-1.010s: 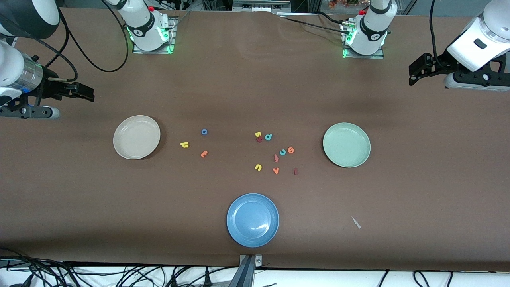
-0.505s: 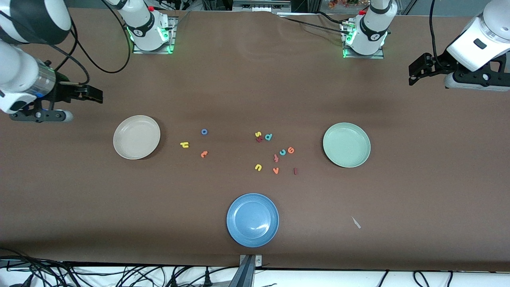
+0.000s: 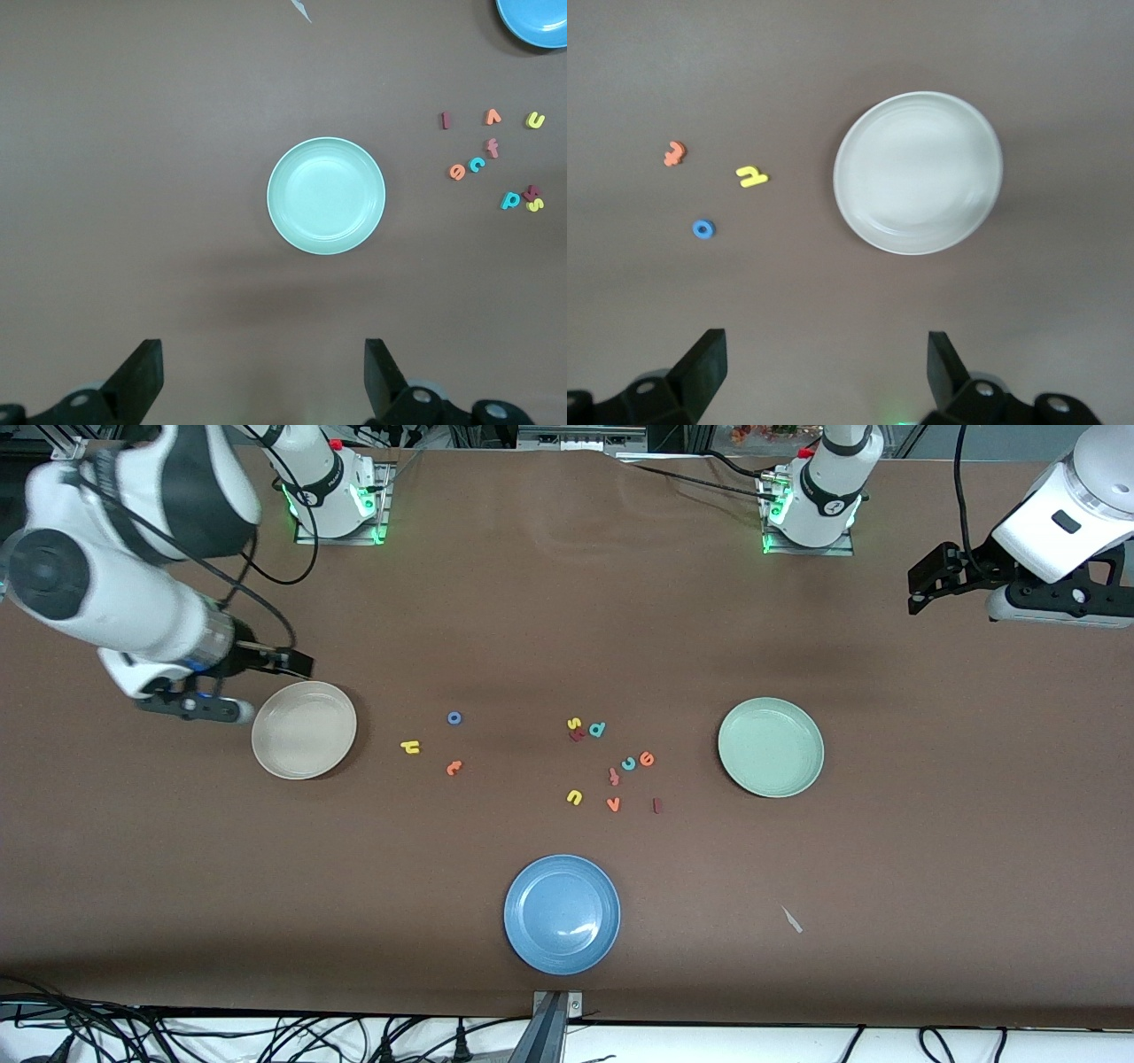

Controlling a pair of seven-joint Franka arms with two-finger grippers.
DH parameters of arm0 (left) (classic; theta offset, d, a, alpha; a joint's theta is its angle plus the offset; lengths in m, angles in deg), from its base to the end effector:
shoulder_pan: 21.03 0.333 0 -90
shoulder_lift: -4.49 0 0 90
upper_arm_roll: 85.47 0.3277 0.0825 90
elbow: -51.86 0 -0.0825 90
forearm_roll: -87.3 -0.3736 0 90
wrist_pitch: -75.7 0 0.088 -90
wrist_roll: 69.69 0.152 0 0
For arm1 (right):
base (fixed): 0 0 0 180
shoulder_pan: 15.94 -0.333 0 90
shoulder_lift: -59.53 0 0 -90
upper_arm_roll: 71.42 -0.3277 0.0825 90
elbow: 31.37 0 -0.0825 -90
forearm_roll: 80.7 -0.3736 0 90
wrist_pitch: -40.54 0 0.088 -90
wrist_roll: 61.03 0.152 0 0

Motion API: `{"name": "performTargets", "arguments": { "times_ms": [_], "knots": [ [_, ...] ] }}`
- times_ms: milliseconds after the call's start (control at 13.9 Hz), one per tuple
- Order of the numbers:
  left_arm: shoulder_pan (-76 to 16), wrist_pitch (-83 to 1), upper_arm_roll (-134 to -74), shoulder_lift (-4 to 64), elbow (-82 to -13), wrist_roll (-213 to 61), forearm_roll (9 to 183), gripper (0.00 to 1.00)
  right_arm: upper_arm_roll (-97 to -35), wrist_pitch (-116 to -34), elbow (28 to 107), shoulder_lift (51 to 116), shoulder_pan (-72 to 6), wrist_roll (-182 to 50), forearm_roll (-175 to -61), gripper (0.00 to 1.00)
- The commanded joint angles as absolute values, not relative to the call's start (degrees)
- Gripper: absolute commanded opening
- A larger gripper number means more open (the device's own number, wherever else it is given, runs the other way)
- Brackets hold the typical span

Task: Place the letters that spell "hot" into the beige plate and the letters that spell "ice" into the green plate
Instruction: 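Move the right gripper toward the letters while the left gripper follows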

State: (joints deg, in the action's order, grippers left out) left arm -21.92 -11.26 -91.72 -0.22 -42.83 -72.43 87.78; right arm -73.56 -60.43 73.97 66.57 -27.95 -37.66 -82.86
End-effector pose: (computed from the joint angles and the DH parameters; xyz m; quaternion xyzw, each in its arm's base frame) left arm 0.5045 -0.0667 0.5923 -0.9989 0.0382 0.0265 0.0026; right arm 0.5372 0.1400 0.4159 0.9912 -0.0853 -0.1006 0.0127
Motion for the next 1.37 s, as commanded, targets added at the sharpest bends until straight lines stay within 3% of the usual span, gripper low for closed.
{"name": "performTargets", "arguments": {
  "times_ms": [0, 216, 577, 793, 1010, 1298],
  "knots": [
    [-22.7, -10.2, -92.1, 3.0, -41.9, -72.6, 88.4, 1.0, -79.7, -69.7, 83.1, 64.5, -28.2, -27.2, -83.3, 1.0],
    [-27.0, -12.6, -95.3, 12.4, -41.5, -73.0, 88.3, 1.0, -85.7, -85.7, 92.8, 65.5, -28.2, -18.7, -83.3, 1.0],
    [-28.7, -24.8, -95.6, 24.4, -39.5, -73.0, 88.5, 1.0, -89.0, -95.8, 96.7, 71.8, -29.0, -15.1, -83.3, 1.0],
    [-30.5, -25.5, -95.6, 31.6, -35.1, -73.0, 91.2, 1.0, -89.0, -101.6, 96.3, 76.9, -29.1, -15.8, -82.1, 1.0],
    [-32.8, -27.9, -95.6, 36.1, -34.2, -73.0, 91.4, 1.0, -88.9, -107.5, 96.2, 82.6, -29.0, -16.7, -77.6, 1.0],
    [-34.7, -34.5, -95.6, 39.6, -34.3, -73.0, 90.9, 1.0, -88.9, -108.4, 95.3, 84.2, -29.0, -16.8, -77.4, 0.99]
  ]
}}
